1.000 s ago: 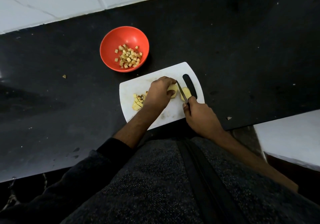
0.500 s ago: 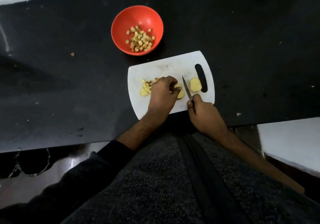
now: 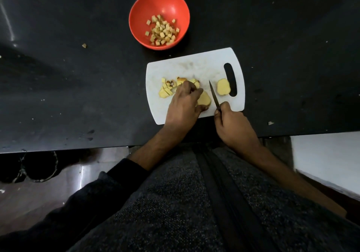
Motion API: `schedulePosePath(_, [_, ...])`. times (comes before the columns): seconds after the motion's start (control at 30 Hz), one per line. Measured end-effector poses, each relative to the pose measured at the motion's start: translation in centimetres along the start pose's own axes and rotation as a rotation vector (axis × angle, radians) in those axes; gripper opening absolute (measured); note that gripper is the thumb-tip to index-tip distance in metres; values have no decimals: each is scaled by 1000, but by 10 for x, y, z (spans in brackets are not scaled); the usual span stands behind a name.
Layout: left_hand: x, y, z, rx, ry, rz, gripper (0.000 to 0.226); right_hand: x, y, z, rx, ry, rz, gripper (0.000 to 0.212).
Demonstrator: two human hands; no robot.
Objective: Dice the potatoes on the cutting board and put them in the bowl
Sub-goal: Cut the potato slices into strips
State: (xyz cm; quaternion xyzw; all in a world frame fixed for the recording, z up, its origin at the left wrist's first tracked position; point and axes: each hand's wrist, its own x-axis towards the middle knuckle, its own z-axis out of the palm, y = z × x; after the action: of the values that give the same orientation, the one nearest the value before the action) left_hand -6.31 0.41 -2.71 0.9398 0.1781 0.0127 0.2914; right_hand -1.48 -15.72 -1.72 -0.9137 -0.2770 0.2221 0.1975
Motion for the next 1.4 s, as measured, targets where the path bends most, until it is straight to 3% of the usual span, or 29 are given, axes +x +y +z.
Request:
schedulePosePath(0.17, [3,4,1,-36,-48,-59,44,-6,-3,3,-19,-80,16,17])
schedulePosePath(0.77, [9,8,5,14,-127,-51,35,-11,-18,-11,-215,-133,64,7])
schedulePosePath(0.9, [12,11,7,24,-126,-43,32,-10,-16,-12,-249,-126,67,13])
schedulePosePath(1.4, [14,13,5,27,-138,-40,29,0,-13,-3,-24,-205,152,10])
